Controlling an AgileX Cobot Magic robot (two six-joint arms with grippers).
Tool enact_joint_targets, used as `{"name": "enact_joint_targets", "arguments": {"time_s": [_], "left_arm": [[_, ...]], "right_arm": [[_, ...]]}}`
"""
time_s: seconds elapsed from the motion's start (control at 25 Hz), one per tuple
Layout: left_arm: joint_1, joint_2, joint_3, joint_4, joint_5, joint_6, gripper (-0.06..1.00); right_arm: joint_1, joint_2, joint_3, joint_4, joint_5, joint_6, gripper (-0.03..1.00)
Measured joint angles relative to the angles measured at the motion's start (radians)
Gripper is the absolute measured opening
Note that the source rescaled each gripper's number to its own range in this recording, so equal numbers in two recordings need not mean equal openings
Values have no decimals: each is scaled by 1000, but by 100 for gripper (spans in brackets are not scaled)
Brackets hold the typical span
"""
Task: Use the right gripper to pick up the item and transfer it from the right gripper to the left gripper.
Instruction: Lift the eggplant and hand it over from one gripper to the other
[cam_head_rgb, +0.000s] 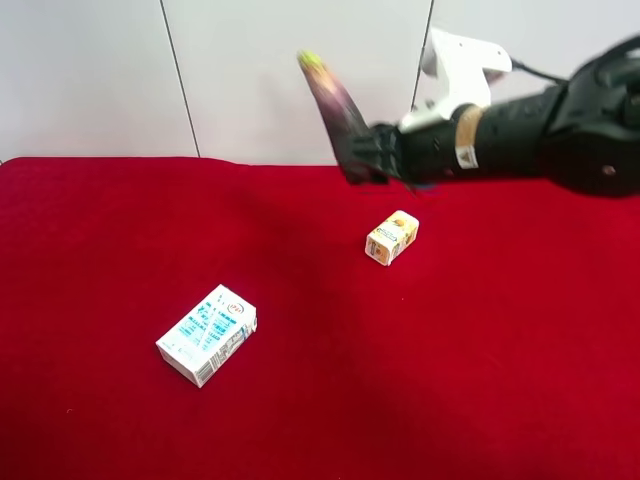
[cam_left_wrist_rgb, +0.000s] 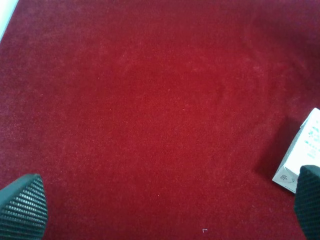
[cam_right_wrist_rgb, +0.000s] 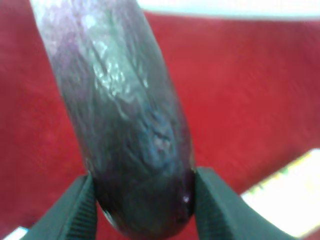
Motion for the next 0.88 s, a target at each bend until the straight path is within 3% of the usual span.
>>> {"name": "enact_joint_targets", "arguments": {"time_s": [0.44,0.88], "left_arm": [[0,0,0,0,0,0,100],[0,0,0,0,0,0,100]], "right_arm": [[148,38,-173,-18,-18,-53,2],[153,61,-183,-26,-44,-73,2]]}}
